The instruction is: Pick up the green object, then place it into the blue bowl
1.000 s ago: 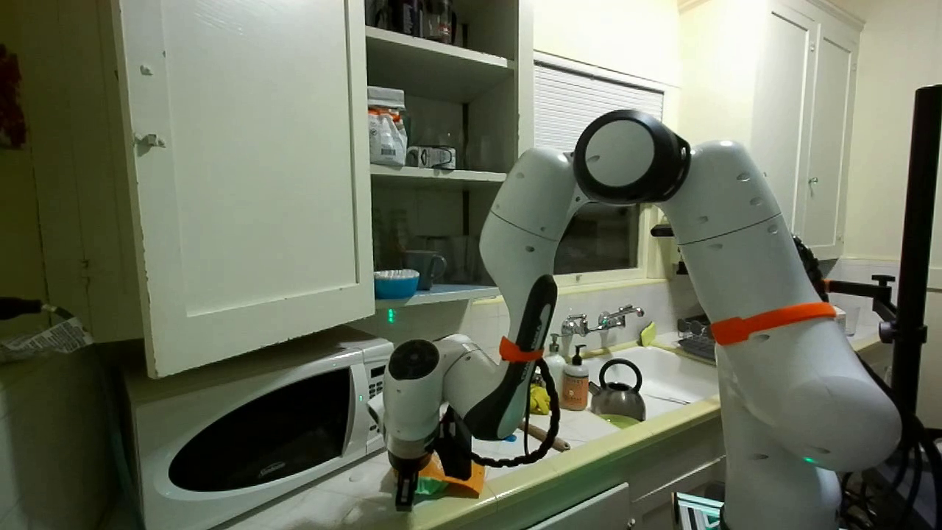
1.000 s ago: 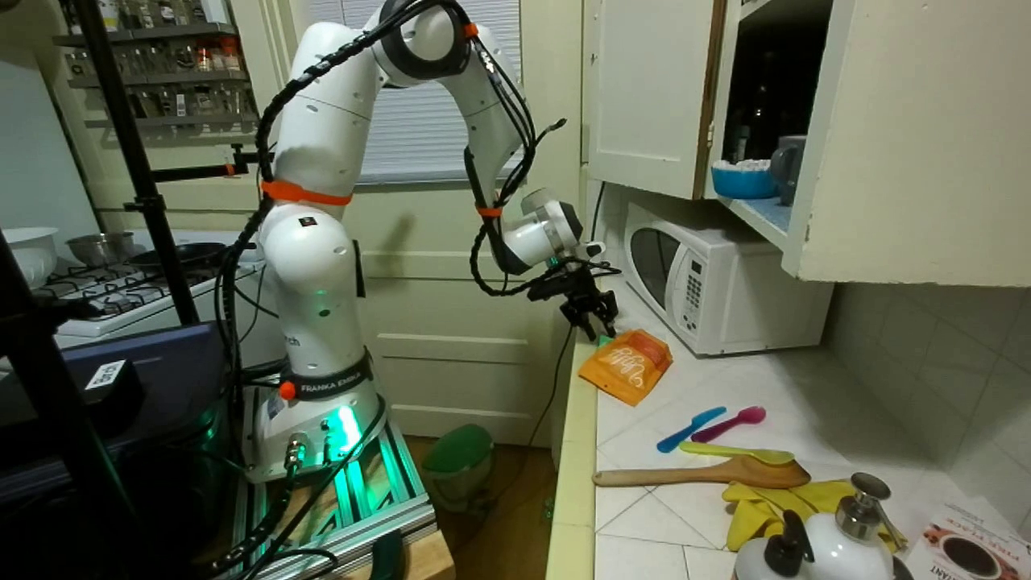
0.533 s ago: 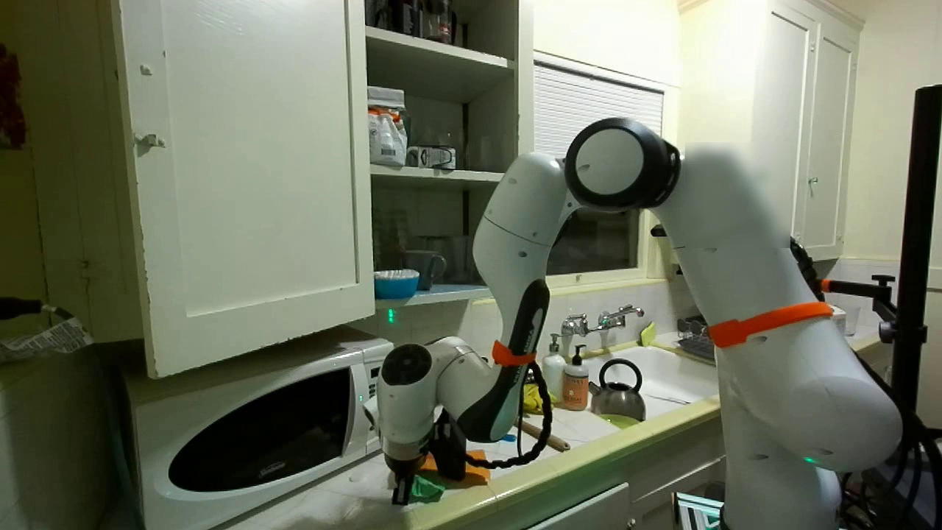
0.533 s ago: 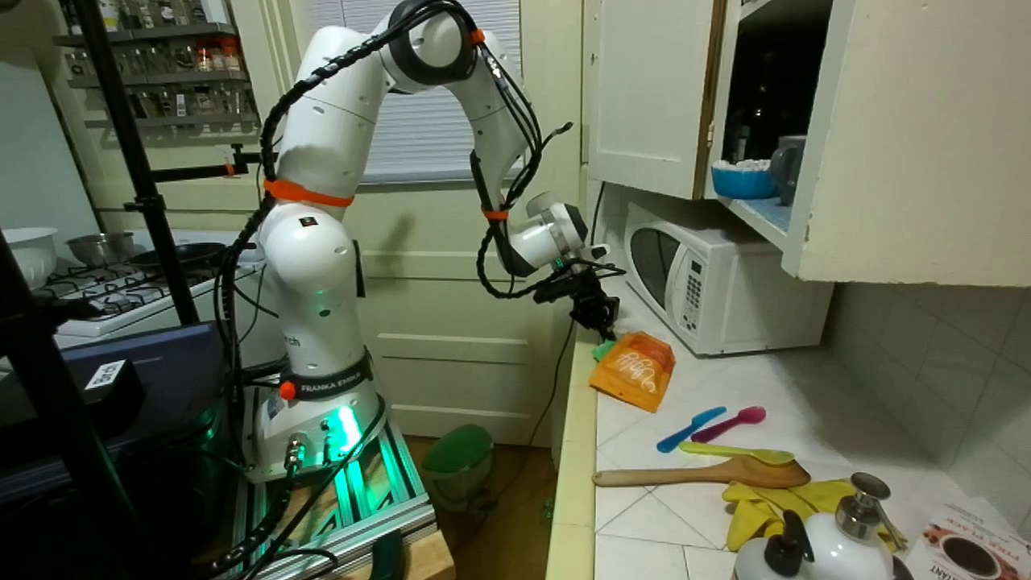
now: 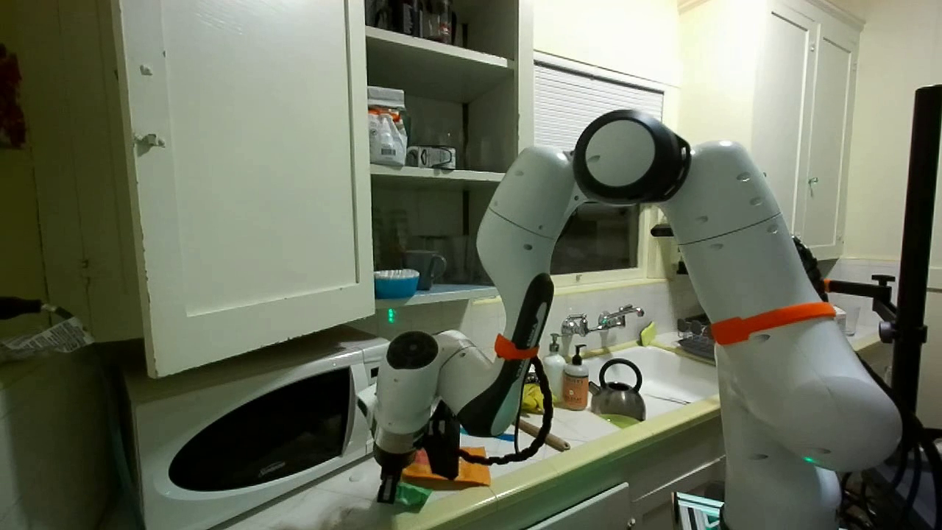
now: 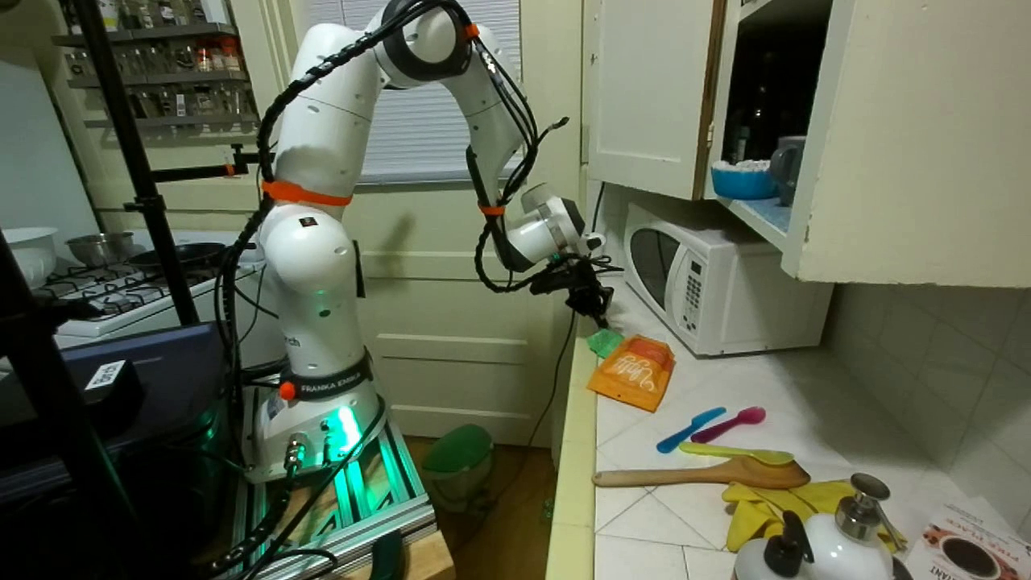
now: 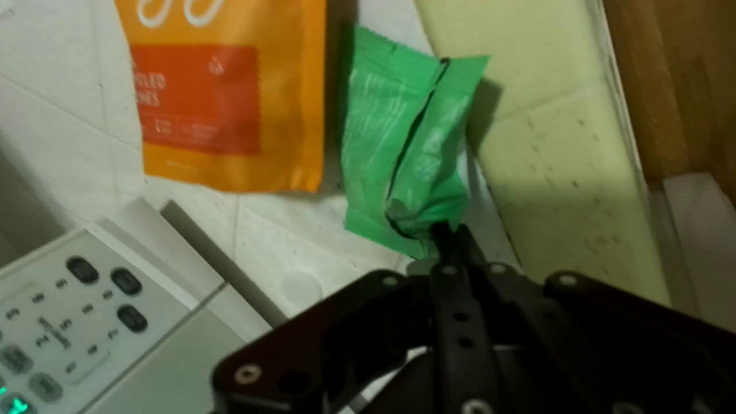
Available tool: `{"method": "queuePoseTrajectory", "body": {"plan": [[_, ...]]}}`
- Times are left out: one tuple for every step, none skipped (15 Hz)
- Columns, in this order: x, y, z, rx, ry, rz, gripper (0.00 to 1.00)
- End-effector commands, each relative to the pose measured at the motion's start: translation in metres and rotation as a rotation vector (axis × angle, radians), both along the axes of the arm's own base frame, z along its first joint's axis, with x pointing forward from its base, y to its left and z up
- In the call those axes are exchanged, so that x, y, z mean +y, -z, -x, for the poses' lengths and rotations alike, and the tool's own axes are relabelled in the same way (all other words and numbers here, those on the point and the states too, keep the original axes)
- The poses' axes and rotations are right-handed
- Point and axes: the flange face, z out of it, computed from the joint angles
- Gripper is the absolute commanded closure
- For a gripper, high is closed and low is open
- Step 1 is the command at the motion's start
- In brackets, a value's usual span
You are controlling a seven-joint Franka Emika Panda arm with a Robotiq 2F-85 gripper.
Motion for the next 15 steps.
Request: {"method": "queuePoseTrajectory", "body": {"plan": [[0.022, -0.054, 0.03, -0.099, -0.085, -0.166, 1.0], [0.024, -0.066, 0.034, -0.131, -0.101, -0.211, 1.0], [0.02, -0.077, 0.04, -0.153, -0.092, -0.238, 1.0], [0.014, -0.087, 0.046, -0.175, -0.083, -0.266, 1.0], [0.007, -0.094, 0.052, -0.194, -0.069, -0.292, 1.0], [-0.001, -0.102, 0.058, -0.212, -0.051, -0.305, 1.0], [-0.01, -0.111, 0.064, -0.236, -0.032, -0.323, 1.0], [-0.018, -0.12, 0.069, -0.258, -0.013, -0.334, 1.0], [-0.027, -0.13, 0.074, -0.28, 0.007, -0.335, 1.0], [-0.035, -0.137, 0.079, -0.298, 0.025, -0.338, 1.0], [-0.042, -0.144, 0.085, -0.315, 0.047, -0.332, 1.0], [-0.049, -0.15, 0.089, -0.331, 0.065, -0.331, 1.0], [-0.056, -0.156, 0.095, -0.346, 0.09, -0.33, 1.0], [-0.062, -0.16, 0.099, -0.361, 0.113, -0.34, 1.0], [-0.061, -0.158, 0.104, -0.358, 0.11, -0.353, 1.0]]}}
